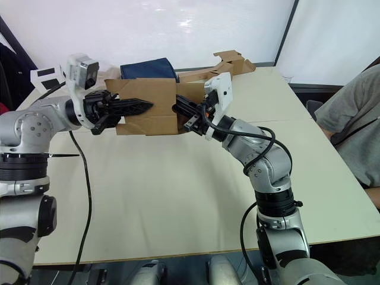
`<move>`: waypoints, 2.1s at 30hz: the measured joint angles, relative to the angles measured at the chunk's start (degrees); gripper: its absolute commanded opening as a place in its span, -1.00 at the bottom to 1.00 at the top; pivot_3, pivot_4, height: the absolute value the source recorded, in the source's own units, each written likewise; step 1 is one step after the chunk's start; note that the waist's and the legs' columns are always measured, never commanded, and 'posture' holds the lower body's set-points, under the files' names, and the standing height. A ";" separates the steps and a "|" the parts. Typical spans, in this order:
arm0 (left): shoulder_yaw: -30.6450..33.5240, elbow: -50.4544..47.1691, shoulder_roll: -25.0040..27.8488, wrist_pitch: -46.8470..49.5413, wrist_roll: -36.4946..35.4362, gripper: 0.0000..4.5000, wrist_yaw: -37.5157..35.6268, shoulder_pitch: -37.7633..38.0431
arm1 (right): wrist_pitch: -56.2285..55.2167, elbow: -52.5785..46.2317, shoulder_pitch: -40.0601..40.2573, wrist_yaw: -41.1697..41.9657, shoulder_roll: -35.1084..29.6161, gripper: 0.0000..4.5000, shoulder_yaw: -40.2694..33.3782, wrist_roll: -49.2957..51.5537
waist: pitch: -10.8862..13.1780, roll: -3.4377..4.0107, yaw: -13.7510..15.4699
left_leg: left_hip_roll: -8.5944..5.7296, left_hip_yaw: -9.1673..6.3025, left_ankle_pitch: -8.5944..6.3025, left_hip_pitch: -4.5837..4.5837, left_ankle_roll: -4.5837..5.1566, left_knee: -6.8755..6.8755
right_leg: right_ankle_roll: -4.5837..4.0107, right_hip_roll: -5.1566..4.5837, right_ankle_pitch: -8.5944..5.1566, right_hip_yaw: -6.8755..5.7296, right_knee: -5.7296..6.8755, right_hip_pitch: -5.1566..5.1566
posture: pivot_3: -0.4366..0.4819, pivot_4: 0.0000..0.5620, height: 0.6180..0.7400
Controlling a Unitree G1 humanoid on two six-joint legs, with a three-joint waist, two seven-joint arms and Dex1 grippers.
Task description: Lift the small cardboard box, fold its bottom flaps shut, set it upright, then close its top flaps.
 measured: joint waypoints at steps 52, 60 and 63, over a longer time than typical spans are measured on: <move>-1.65 -0.17 -1.15 -8.74 1.37 -1.00 -0.01 -2.74 | 5.88 -10.45 14.67 3.60 -11.74 -0.99 -3.70 5.51 | 0.00 0.00 0.89 | 0.00 0.02 -0.13 0.00 0.24 0.03 | 0.00 0.01 0.00 0.02 -0.03 0.04 | -0.05 -0.47 1.00; -1.67 -2.29 -0.41 -7.12 0.24 -1.00 -1.29 -2.44 | 3.72 -8.25 10.86 2.78 -8.38 -0.99 -3.40 4.57 | 0.00 0.00 1.60 | 0.00 0.02 -0.13 0.00 0.23 0.05 | 0.00 0.00 0.00 0.01 -0.02 0.04 | -0.05 -0.47 1.00; -1.68 -2.33 -0.37 -7.03 0.12 -1.00 -1.46 -2.31 | 3.73 -8.22 9.86 2.77 -8.11 -0.99 -3.51 4.71 | 0.00 0.00 1.52 | 0.00 0.01 -0.13 0.00 0.23 0.05 | 0.00 0.01 0.00 0.01 -0.02 0.04 | -0.05 -0.47 1.00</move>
